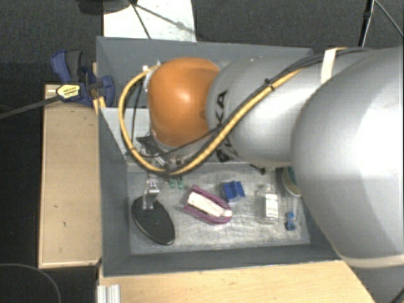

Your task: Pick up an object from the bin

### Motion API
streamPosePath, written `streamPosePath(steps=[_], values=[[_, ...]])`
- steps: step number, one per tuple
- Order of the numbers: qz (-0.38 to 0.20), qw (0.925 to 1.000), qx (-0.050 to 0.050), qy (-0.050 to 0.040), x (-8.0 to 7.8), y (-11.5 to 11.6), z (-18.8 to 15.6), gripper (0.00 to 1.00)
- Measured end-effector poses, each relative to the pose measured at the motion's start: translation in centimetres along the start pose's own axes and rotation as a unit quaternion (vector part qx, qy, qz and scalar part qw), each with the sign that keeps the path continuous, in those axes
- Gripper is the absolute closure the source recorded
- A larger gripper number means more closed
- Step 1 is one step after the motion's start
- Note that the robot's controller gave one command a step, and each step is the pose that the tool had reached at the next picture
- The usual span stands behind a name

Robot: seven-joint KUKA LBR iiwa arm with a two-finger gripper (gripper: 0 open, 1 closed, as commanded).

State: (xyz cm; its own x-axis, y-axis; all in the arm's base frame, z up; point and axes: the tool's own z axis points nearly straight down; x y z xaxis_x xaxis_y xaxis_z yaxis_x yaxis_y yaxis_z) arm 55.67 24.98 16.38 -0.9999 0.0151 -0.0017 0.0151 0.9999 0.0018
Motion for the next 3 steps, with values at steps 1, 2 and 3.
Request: streamPosePath(steps=[1, 2, 3], values=[[-0.158, 0.9875, -0.005, -0.0077, 2.7, -1.4, 6.4, 0.00], [-0.299, 0.9541, -0.005, -0.0072, 3.1, -0.4, 7.2, 0.00], [-0.298, 0.9544, -0.001, 0.0021, 3.3, -0.8, 7.1, 1.00]])
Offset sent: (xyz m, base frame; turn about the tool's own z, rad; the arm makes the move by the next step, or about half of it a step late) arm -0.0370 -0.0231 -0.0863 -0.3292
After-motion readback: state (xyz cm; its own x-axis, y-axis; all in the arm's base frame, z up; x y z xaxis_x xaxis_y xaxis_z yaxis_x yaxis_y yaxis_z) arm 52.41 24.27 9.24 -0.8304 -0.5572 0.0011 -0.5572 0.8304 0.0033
